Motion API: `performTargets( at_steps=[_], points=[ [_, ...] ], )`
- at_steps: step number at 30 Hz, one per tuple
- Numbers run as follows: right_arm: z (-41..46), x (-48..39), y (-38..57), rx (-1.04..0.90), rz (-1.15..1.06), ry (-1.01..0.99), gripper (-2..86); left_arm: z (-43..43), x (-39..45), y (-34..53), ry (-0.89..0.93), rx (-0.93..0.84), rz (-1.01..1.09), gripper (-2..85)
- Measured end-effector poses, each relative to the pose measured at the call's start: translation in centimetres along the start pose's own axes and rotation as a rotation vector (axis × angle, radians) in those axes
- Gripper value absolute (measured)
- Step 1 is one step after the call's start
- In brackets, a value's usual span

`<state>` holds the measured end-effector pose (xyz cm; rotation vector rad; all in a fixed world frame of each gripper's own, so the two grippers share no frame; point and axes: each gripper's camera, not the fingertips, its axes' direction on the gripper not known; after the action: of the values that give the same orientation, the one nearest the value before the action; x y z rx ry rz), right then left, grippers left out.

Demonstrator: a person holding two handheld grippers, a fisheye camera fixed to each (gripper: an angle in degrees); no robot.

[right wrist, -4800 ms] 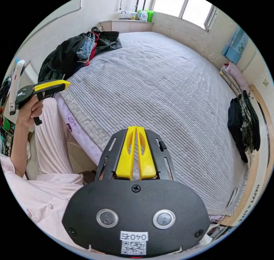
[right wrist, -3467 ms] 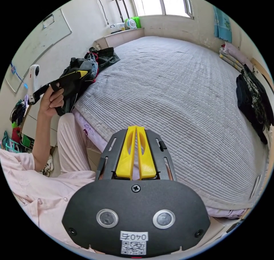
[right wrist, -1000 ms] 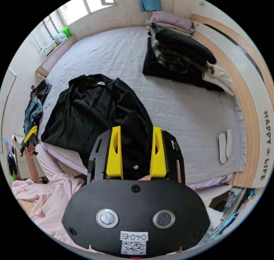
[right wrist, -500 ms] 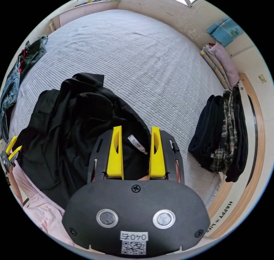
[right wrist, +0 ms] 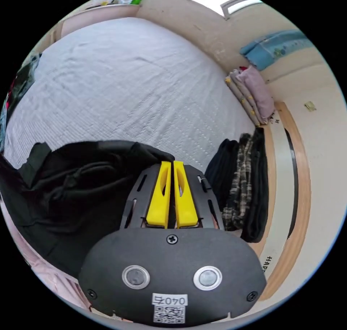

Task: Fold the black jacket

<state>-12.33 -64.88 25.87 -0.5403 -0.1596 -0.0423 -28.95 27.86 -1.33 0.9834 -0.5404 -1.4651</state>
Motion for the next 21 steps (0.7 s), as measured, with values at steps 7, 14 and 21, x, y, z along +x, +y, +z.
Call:
performTargets(
  at_steps=[7,14,21],
  points=[
    [2.1,11.4,2.2,-0.003,0.423,0.247,5.4,9.1,-2.0,-21.5,-0.051,-0.031,-0.146,0.6],
    [2.0,2.0,18.0,0.137,0.109,0.15,13.8,4.3,0.1,-16.8,0.321,0.106,-0.271,2.8],
    [-0.4,-13.2,39.6,0.206,-0.21,-0.052,9.1,-2.4,12.5,-7.5,0.516,0.184,0.229,4.8]
  ],
)
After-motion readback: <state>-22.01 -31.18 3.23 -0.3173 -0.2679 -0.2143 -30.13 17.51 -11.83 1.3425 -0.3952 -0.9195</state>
